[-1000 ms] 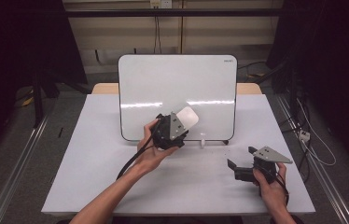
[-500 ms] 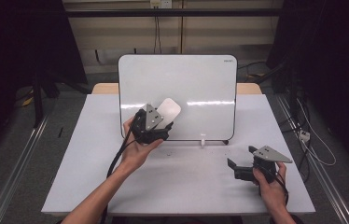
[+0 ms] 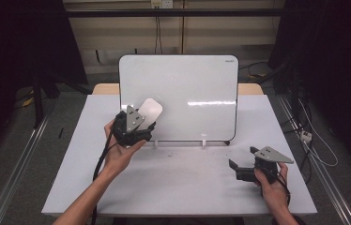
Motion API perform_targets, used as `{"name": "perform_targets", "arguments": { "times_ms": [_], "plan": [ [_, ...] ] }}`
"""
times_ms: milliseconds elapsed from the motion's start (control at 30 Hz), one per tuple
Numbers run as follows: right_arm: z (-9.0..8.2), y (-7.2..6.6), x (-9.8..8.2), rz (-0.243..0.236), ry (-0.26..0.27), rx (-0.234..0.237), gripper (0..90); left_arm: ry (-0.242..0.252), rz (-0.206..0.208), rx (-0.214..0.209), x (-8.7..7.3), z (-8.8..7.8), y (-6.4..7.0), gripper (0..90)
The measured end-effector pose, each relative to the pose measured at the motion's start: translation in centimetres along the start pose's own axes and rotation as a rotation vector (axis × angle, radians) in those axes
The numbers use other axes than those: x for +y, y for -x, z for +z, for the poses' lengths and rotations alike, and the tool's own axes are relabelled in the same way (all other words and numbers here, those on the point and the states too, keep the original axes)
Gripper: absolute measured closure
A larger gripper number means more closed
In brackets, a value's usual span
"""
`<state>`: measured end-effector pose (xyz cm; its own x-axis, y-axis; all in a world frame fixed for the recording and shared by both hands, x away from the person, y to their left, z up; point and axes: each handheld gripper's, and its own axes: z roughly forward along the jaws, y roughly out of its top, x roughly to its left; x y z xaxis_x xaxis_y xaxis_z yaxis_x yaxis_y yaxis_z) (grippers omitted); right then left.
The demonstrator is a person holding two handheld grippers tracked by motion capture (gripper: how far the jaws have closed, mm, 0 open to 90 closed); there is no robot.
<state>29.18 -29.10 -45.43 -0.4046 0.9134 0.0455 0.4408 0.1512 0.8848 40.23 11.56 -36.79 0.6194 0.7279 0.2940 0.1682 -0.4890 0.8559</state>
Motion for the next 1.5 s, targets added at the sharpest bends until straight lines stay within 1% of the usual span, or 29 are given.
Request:
{"name": "perform_targets", "arguments": {
  "times_ms": [133, 233, 267, 333, 433, 467, 500, 600, 633, 700, 733, 767, 867, 900, 967, 1033, 1067, 1100, 1133, 1167, 1200, 1267, 1333, 1400, 1500],
  "plan": [
    [-0.1, 0.0, -0.1, 0.001, -0.003, 0.004, 3.4, 0.0, -0.016, 0.022, -0.4, -0.4, -0.8, 31.2],
    [-0.1, 0.0, -0.1, 0.002, 0.0, 0.005, 3.3, -0.005, -0.008, 0.033, -0.7, -0.6, -1.2, 31.2],
    [0.0, 0.0, -0.1, -0.005, 0.002, 0.007, 3.4, -0.001, -0.019, 0.033, -0.8, -0.7, -1.3, 31.2],
    [0.0, -0.1, -0.1, -0.002, 0.001, 0.01, 3.5, -0.004, -0.022, 0.045, -1.1, -0.7, -1.6, 31.2],
    [0.1, -0.1, 0.0, 0.003, -0.001, 0.013, 3.6, -0.019, -0.029, 0.058, -1.6, -0.5, -2.1, 31.2],
    [0.1, -0.1, 0.0, 0.004, 0.001, 0.012, 3.6, -0.029, -0.022, 0.063, -1.9, -0.4, -2.1, 31.2],
    [0.1, -0.1, 0.0, 0.005, 0.002, 0.014, 3.3, -0.026, -0.029, 0.07, -2.1, -0.2, -2.1, 31.2],
    [0.2, 0.0, 0.0, 0.001, -0.001, 0.015, 3.5, -0.049, -0.018, 0.08, -2.7, 0.1, -2.4, 31.2],
    [0.2, 0.0, 0.0, 0.0, -0.004, 0.016, 3.5, -0.054, -0.013, 0.08, -2.8, 0.2, -2.4, 31.2],
    [0.2, 0.0, 0.0, 0.001, -0.004, 0.016, 3.5, -0.061, -0.019, 0.08, -2.9, 0.3, -2.4, 31.2],
    [0.2, -0.1, 0.0, 0.0, -0.003, 0.016, 3.4, -0.059, -0.023, 0.083, -2.8, 0.4, -2.4, 31.2],
    [0.2, -0.1, 0.0, 0.0, -0.005, 0.015, 3.4, -0.062, -0.003, 0.088, -2.8, 0.4, -2.3, 31.2],
    [0.1, -0.1, 0.0, -0.001, -0.002, 0.01, 3.4, -0.074, 0.015, 0.086, -3.2, 0.8, -2.1, 31.2],
    [0.1, -0.1, 0.1, -0.002, -0.001, 0.009, 3.4, -0.073, 0.019, 0.095, -3.3, 1.0, -2.0, 31.2],
    [0.1, -0.3, 0.1, -0.005, -0.003, 0.006, 3.5, -0.069, 0.014, 0.085, -3.5, 1.3, -2.1, 31.2],
    [0.1, -0.4, 0.2, -0.007, -0.006, 0.009, 3.5, -0.061, 0.023, 0.099, -3.4, 1.5, -2.1, 31.1],
    [0.2, -0.4, 0.2, -0.01, -0.004, 0.008, 3.6, -0.064, 0.018, 0.094, -3.4, 1.7, -2.2, 31.2],
    [0.2, -0.5, 0.2, -0.009, -0.004, 0.006, 3.5, -0.06, 0.023, 0.095, -3.3, 1.8, -2.1, 31.1],
    [0.2, -0.4, 0.2, -0.007, -0.007, 0.006, 3.4, -0.064, 0.033, 0.094, -3.4, 2.0, -1.9, 31.2],
    [0.2, -0.4, 0.2, -0.008, -0.008, 0.004, 3.5, -0.068, 0.033, 0.085, -3.5, 2.2, -1.7, 31.1],
    [0.2, -0.3, 0.2, -0.007, -0.008, 0.003, 3.6, -0.075, 0.042, 0.074, -3.6, 2.3, -1.6, 31.1],
    [0.2, -0.3, 0.2, -0.001, -0.006, 0.002, 3.4, -0.087, 0.062, 0.075, -3.7, 2.6, -1.3, 31.2],
    [0.2, -0.3, 0.2, 0.002, -0.009, 0.002, 3.5, -0.1, 0.059, 0.078, -4.0, 3.0, -1.3, 31.1],
    [0.2, -0.3, 0.2, -0.003, -0.008, 0.001, 3.5, -0.1, 0.078, 0.098, -4.0, 3.1, -1.0, 30.9],
    [0.1, -0.3, 0.1, -0.006, -0.009, -0.001, 3.7, -0.101, 0.075, 0.095, -4.0, 3.1, -1.0, 30.9]
  ]
}}
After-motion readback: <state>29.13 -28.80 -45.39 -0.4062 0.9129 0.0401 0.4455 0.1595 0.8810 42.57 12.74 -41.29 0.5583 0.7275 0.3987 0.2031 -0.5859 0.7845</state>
